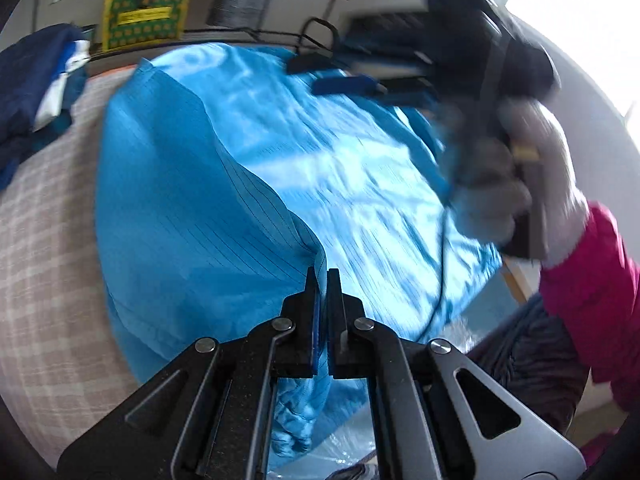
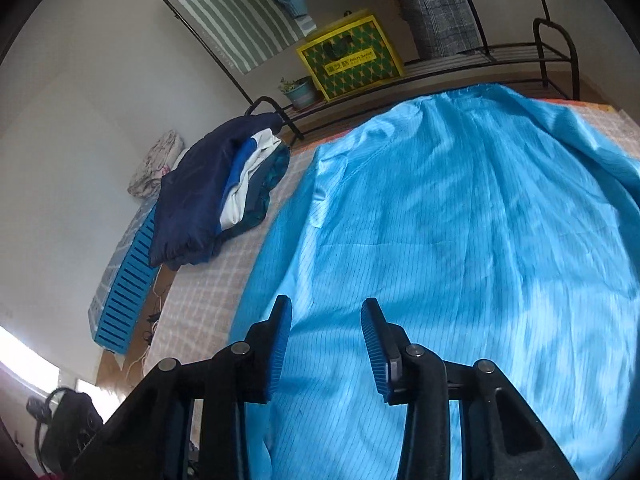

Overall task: Fold large clothes
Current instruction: 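Lift the held sleeve with the left tool and fold it across the shirt back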

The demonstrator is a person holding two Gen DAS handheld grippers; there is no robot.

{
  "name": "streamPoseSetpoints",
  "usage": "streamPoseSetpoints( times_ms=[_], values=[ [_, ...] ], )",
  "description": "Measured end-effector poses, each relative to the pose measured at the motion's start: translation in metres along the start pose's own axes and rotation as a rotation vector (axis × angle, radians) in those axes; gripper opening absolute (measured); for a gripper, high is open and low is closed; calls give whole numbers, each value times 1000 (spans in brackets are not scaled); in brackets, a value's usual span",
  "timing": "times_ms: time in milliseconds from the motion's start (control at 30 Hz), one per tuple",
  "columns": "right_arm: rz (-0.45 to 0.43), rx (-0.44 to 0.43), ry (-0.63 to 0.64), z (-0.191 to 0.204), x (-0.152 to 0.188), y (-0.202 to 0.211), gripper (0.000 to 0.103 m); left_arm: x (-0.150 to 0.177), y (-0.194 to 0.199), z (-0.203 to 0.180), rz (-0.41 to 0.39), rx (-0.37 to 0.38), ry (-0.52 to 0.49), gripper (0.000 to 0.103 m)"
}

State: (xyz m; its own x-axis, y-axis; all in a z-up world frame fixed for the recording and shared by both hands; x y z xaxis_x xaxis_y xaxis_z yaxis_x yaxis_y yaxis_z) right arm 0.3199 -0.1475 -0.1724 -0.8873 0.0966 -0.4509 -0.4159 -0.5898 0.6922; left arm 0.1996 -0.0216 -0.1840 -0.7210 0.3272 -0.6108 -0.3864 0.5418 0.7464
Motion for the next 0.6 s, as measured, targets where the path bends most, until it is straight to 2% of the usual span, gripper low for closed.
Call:
streamPoseSetpoints(
  times_ms=[133,267,367,500,567,600],
  values=[
    [66,53,36,-4,7,-31,39,19,-6,-28,47,54,-60,0],
    [102,88,18,-20,2,-59,40,28,1,-36,50,53,-79,0],
    [125,76,-21,-30,-7,-82,45,28,8,-30,40,49,-60,0],
    [155,-9,-79,-30,-19,-109,44,31,8,-30,42,49,-53,0],
    [158,-59,-104,-27,-25,-120,29,27,3,-24,49,40,-60,0],
    [159,-68,-109,-25,-27,-124,7,25,0,-26,52,38,-60,0]
  ],
)
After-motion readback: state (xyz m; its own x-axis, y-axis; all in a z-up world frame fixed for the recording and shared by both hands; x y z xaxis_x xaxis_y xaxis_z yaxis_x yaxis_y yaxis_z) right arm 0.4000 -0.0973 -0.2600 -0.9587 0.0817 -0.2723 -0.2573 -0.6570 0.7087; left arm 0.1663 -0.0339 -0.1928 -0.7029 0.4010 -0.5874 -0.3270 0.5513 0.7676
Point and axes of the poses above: each gripper's, at about its wrist camera, not at the fingertips, and y roughly against the way its jaws point, z to its left, x to its underside, the point moved 6 cm from there along -y, roughly the way its jaws point, and after that the axes turned 8 degrees about -y, right-handed, at the moved point
